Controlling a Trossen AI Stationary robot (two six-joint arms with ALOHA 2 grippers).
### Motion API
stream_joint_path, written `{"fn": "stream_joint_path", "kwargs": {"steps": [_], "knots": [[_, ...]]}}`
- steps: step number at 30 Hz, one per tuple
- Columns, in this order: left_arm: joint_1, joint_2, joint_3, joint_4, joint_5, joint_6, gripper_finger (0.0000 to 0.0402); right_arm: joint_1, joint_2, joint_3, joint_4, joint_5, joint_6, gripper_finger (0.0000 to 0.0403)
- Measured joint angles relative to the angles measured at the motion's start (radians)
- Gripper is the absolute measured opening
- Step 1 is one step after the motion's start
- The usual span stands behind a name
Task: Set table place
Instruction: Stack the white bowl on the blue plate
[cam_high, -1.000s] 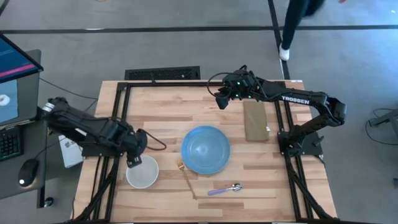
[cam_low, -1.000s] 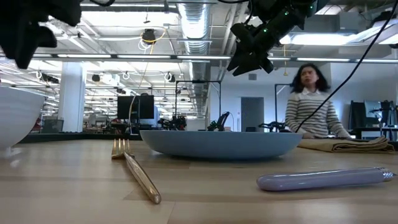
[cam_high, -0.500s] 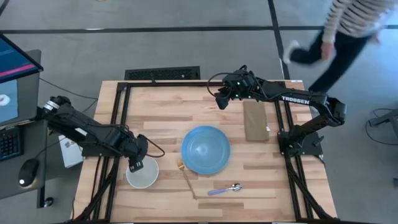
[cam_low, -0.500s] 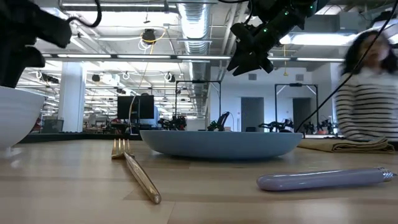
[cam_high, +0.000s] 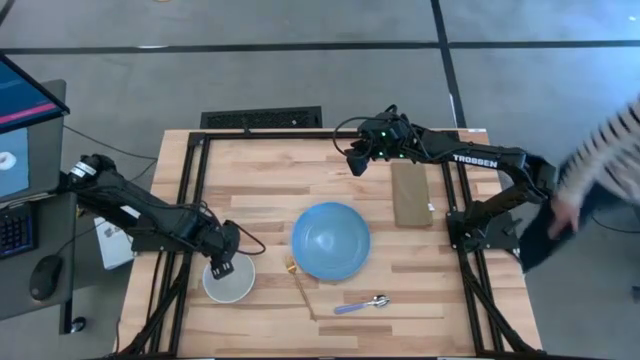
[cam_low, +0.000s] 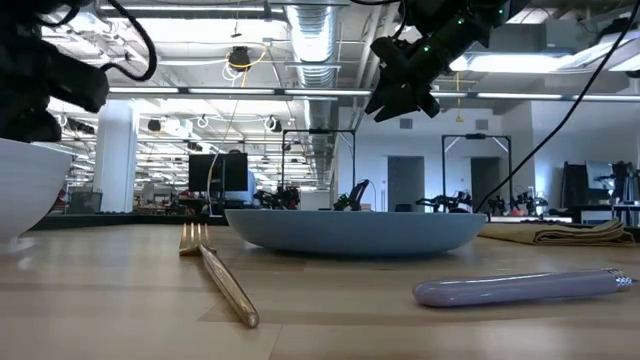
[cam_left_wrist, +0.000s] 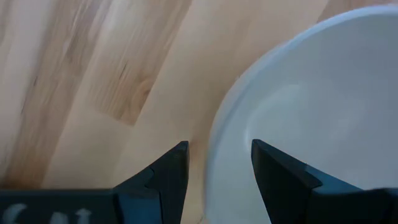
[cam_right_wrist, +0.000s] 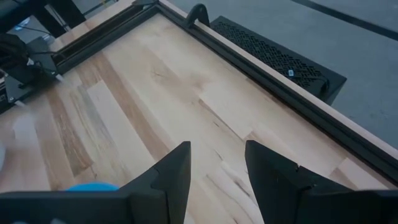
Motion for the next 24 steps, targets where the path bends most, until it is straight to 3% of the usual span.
{"fn": "stream_joint_path", "kwargs": {"steps": [17, 24], "knots": [[0.001, 0.0, -0.015, -0.003, -0.044, -0.006, 0.0162, 0.0, 0.0, 0.0, 0.0, 0.0, -0.008, 0.0175], [0.001, 0.0, -0.015, -0.004, -0.017, -0.005, 0.0098, 0.0, 0.0, 0.0, 0.0, 0.0, -0.008, 0.0175]]}}
